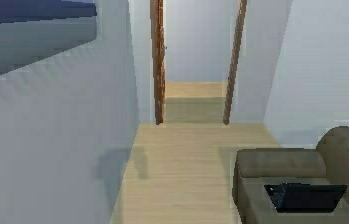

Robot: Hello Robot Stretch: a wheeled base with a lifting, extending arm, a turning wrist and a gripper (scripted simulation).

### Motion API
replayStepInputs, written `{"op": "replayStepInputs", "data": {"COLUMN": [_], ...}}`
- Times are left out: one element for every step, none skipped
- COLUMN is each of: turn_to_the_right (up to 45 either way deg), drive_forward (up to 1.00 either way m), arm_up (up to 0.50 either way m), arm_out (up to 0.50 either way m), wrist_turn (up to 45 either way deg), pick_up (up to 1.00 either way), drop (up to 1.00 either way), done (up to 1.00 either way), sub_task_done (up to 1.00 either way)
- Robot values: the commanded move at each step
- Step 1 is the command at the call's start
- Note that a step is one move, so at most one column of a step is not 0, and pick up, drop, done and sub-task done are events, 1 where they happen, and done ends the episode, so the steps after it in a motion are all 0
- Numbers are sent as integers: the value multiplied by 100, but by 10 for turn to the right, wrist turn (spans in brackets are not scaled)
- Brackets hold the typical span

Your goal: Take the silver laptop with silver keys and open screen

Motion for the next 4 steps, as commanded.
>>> {"op": "replayStepInputs", "data": {"turn_to_the_right": [0, 0, 0, 0], "drive_forward": [0, 0, 0, 0], "arm_up": [0, 0, -30, 0], "arm_out": [0, 0, 0, 0], "wrist_turn": [450, 210, 0, 0], "pick_up": [0, 0, 0, 100], "drop": [0, 0, 0, 0], "done": [0, 0, 0, 0], "sub_task_done": [0, 0, 0, 0]}}
